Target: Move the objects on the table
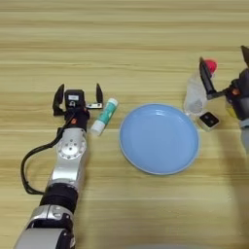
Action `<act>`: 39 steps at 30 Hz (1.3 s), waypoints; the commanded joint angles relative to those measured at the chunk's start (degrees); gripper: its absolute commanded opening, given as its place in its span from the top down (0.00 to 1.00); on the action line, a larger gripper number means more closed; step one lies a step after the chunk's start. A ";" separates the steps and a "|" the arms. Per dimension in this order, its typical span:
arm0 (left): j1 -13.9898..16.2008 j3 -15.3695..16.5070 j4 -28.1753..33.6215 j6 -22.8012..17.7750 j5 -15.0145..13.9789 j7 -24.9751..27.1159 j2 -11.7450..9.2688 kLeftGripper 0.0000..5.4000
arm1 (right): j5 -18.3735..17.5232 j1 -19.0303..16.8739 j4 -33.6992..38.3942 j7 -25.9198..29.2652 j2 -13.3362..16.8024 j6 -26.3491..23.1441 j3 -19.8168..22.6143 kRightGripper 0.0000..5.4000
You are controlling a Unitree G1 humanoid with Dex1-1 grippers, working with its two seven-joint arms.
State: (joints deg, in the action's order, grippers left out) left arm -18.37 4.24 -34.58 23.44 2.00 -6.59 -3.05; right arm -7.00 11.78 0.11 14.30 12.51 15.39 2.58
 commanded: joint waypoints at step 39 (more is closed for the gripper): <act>-0.32 -0.31 -0.41 0.76 0.50 -0.09 0.12 0.00 | -0.16 11.90 -27.82 4.79 -1.89 -3.35 0.36 0.00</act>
State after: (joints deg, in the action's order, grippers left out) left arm -18.52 4.12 -34.91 23.63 2.02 -6.59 -3.00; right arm -7.23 22.27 -26.80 19.12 10.73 11.51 2.54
